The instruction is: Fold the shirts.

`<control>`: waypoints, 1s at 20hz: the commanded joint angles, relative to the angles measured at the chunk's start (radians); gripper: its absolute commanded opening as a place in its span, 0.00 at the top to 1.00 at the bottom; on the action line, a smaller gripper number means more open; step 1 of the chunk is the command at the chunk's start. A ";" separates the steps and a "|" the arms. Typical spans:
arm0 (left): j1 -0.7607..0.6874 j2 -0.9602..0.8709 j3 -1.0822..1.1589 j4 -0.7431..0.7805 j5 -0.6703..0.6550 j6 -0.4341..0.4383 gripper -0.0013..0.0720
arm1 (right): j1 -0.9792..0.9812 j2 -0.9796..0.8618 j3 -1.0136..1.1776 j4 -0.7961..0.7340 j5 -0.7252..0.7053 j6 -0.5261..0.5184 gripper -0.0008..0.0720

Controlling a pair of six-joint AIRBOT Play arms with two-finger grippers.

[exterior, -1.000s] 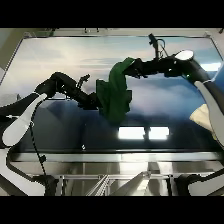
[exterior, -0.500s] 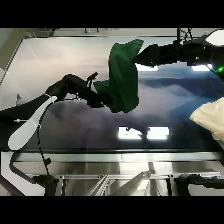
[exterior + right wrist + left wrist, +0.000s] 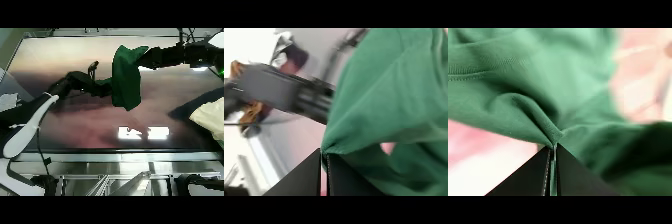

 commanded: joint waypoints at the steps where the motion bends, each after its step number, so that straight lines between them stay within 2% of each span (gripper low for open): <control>1: 0.122 0.252 0.030 0.003 0.211 0.056 0.96 | -0.101 0.109 -0.002 -0.132 -0.018 0.065 0.95; 4: 0.309 0.597 0.030 0.000 0.464 0.047 0.96 | -0.203 0.290 -0.002 -0.354 0.033 0.237 0.95; 6: 0.416 0.803 0.030 0.001 0.554 0.043 0.96 | -0.200 0.417 -0.002 -0.388 0.105 0.269 0.95; 8: 0.524 0.970 0.031 0.015 0.451 0.092 0.96 | -0.158 0.537 -0.002 -0.401 -0.002 0.268 0.95; 10: 0.651 1.022 0.031 0.025 0.304 0.095 0.96 | -0.138 0.576 -0.002 -0.457 -0.142 0.296 0.95; 11: 0.703 0.998 0.031 0.003 0.297 0.093 0.96 | -0.138 0.554 -0.005 -0.467 -0.140 0.332 0.95; 13: 0.724 0.886 0.030 -0.032 0.392 0.093 0.96 | -0.116 0.459 -0.047 -0.448 -0.101 0.349 0.95; 16: 0.615 0.628 0.030 0.004 0.488 0.098 0.96 | -0.048 0.292 -0.179 -0.462 -0.145 0.327 0.95; 19: 0.473 0.340 0.031 0.046 0.382 0.117 0.96 | -0.031 0.114 -0.323 -0.488 -0.324 0.327 0.95; 20: 0.431 0.237 0.034 0.045 0.342 0.130 0.93 | -0.034 0.058 -0.347 -0.494 -0.358 0.327 0.95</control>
